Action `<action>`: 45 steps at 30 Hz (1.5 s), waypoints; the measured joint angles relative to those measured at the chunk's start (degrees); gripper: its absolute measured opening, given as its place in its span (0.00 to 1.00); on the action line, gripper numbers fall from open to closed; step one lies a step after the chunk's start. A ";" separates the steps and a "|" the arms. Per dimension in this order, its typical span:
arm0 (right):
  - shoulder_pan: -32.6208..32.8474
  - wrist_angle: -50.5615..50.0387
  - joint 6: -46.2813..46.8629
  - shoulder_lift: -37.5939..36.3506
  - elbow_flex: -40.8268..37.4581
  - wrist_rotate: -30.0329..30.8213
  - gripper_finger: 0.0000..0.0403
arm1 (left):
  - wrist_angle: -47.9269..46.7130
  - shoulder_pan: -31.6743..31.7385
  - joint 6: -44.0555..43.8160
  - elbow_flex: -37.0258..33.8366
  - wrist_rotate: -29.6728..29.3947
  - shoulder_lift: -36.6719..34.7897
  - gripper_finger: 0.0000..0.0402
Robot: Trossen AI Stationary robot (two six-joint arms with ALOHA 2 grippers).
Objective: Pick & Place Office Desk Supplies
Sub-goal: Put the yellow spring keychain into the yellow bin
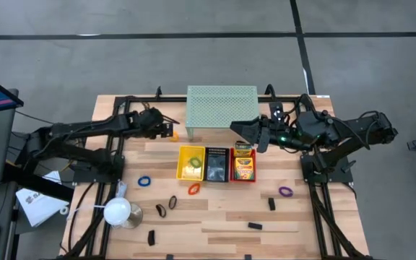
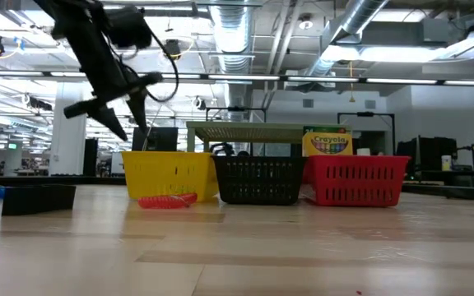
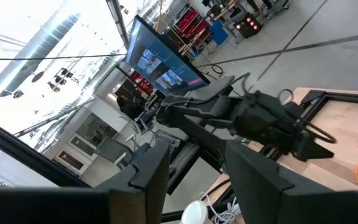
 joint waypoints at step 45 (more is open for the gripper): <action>0.02 -0.18 0.44 0.00 0.00 2.44 0.38 | 9.43 3.92 4.94 -0.01 -4.56 22.24 0.32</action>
